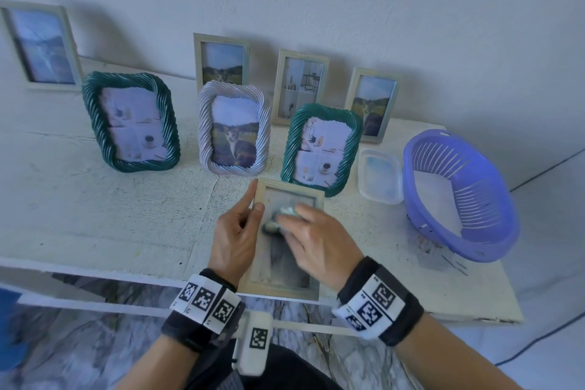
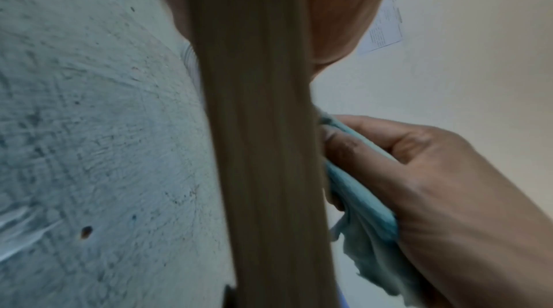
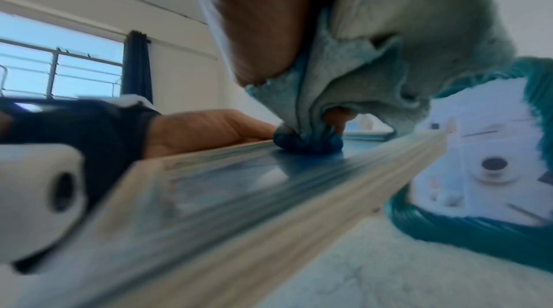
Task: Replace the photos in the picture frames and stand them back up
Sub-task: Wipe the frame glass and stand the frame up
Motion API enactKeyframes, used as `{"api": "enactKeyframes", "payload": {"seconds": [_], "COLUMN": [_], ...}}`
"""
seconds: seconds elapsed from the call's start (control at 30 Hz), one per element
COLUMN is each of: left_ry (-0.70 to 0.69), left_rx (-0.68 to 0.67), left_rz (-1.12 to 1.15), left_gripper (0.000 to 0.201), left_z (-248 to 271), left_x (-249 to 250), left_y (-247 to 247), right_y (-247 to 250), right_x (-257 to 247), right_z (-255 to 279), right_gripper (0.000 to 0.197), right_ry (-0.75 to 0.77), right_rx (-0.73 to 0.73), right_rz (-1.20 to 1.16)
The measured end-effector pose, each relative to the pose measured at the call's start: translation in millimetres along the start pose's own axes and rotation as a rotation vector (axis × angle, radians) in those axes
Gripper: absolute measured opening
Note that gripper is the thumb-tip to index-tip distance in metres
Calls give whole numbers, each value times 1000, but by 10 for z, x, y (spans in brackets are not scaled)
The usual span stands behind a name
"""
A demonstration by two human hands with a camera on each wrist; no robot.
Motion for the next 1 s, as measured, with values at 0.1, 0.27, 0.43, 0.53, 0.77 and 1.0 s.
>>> {"api": "enactKeyframes", "payload": {"seconds": [0.1,0.27,0.43,0.53,0.77,1.0], "left_ry": [2,-9,-18,9,18,16], "left_rx": [-28,14,-9,-46,6,-23], "left_rz": [17,-18,-25,10,-10,-10], "left_gripper": [46,43,44,48,45,47], "left_z": [-23,-49,-54,-33,71,30], "left_x": [28,-1,-2,-57,-64,-22], "left_y": [-40,54,32,1,55,37], "right_y": [47,-52,12,42,-50,11], "right_x": [75,-200,6,110,-223,15], "right_z": [-174,55,-16,-166,120,-26], "right_gripper": [10,14,12,11,12,16], "right_ry": [-72,-2,-3,-98,17,-90], "right_rx": [109,1,-43,73,-74,71], "right_rz": [58,-56,4,90,-2,50]}}
Point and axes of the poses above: each hand's wrist, its own z-axis away from the middle knuckle, its own y-axis out of the back of the hand, x = y × z, the point moved 3 cm from there along -z, towards the middle knuckle, and after that the axes turned 13 degrees about x, right-handed, at the moved point
